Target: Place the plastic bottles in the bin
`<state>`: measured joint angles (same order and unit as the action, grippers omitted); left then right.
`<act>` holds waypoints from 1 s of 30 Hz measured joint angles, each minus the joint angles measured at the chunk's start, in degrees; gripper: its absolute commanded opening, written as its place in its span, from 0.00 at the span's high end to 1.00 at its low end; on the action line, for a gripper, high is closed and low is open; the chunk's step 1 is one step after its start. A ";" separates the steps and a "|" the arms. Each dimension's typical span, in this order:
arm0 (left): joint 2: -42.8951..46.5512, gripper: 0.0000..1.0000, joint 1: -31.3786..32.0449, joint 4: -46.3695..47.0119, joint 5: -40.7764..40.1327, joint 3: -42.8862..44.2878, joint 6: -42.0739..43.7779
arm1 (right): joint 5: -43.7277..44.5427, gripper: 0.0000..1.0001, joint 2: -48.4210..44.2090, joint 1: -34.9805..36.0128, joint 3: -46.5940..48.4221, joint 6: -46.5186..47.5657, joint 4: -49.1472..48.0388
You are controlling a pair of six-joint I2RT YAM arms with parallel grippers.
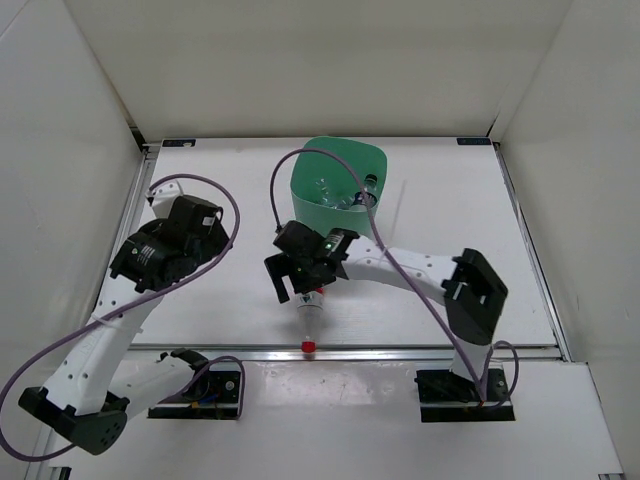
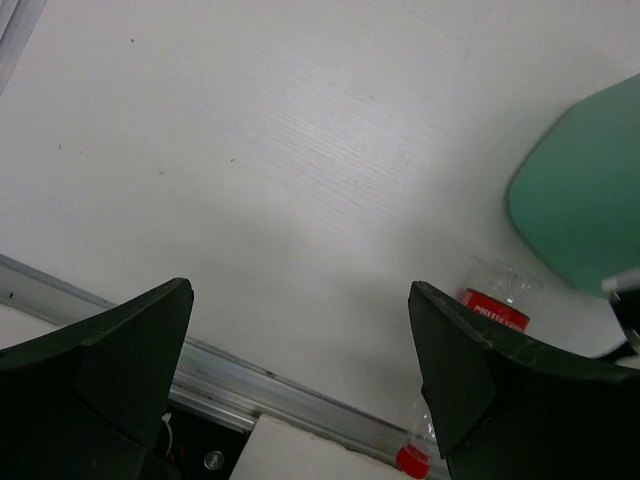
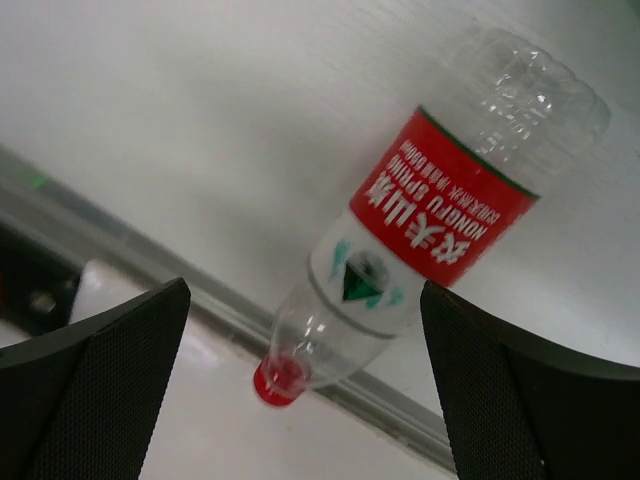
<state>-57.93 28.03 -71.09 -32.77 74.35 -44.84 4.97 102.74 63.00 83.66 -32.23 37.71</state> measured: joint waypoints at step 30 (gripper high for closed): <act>1.90 0.00 -0.07 -3.32 3.15 -3.76 -2.19 | 8.68 0.83 4.81 3.61 15.15 -0.26 15.74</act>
<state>-56.03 27.97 -74.41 -29.63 70.59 -47.03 13.65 107.55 66.61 98.80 -32.49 53.45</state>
